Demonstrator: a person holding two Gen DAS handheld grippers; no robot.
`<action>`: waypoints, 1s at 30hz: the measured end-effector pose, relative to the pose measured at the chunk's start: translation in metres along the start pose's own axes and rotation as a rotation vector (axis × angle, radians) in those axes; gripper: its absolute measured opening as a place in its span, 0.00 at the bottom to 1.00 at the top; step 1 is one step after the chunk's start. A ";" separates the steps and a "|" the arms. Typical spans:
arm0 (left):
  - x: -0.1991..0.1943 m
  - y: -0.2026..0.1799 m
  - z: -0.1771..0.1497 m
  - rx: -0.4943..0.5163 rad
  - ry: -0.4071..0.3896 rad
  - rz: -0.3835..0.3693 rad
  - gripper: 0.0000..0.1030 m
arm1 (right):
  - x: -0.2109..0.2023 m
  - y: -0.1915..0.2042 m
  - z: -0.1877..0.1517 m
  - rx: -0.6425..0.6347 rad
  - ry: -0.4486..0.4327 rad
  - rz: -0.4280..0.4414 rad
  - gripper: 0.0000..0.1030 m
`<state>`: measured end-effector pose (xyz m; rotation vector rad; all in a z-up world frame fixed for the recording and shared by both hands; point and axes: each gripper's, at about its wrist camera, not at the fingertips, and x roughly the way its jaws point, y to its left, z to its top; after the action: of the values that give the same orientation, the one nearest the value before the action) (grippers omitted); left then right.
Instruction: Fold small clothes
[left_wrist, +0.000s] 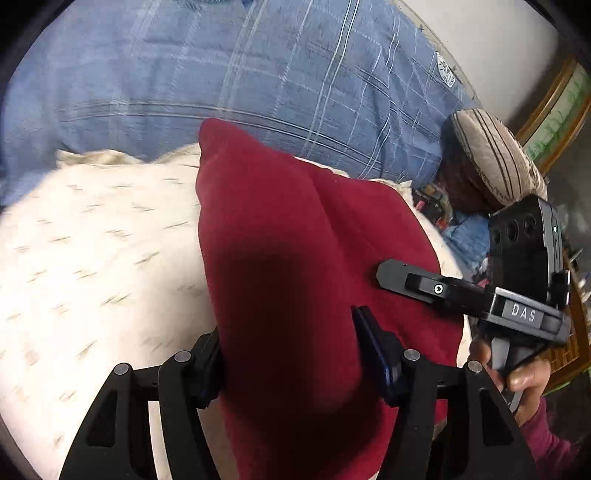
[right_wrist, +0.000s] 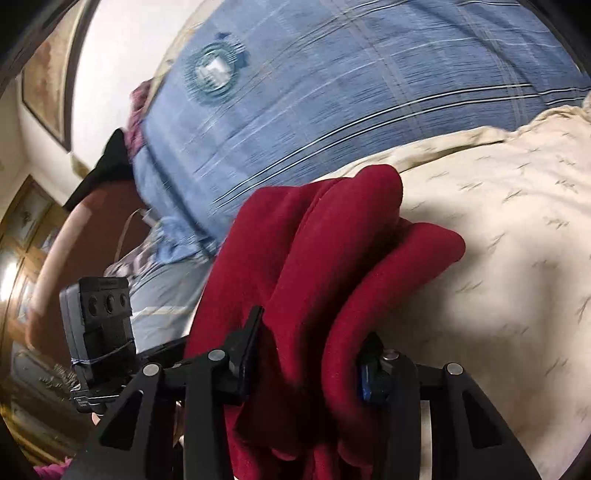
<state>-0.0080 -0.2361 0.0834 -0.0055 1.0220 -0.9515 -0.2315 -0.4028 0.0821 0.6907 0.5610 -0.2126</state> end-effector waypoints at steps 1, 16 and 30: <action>-0.011 0.003 -0.009 -0.009 -0.005 0.008 0.59 | 0.000 0.005 -0.006 -0.007 0.003 0.016 0.41; -0.023 0.009 -0.072 0.047 -0.079 0.343 0.68 | -0.020 0.070 -0.076 -0.291 -0.016 -0.278 0.46; -0.062 -0.027 -0.117 0.061 -0.231 0.497 0.68 | 0.036 0.077 -0.105 -0.382 0.011 -0.460 0.43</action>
<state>-0.1216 -0.1628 0.0736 0.1785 0.7308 -0.5128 -0.2172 -0.2755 0.0376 0.1849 0.7428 -0.5154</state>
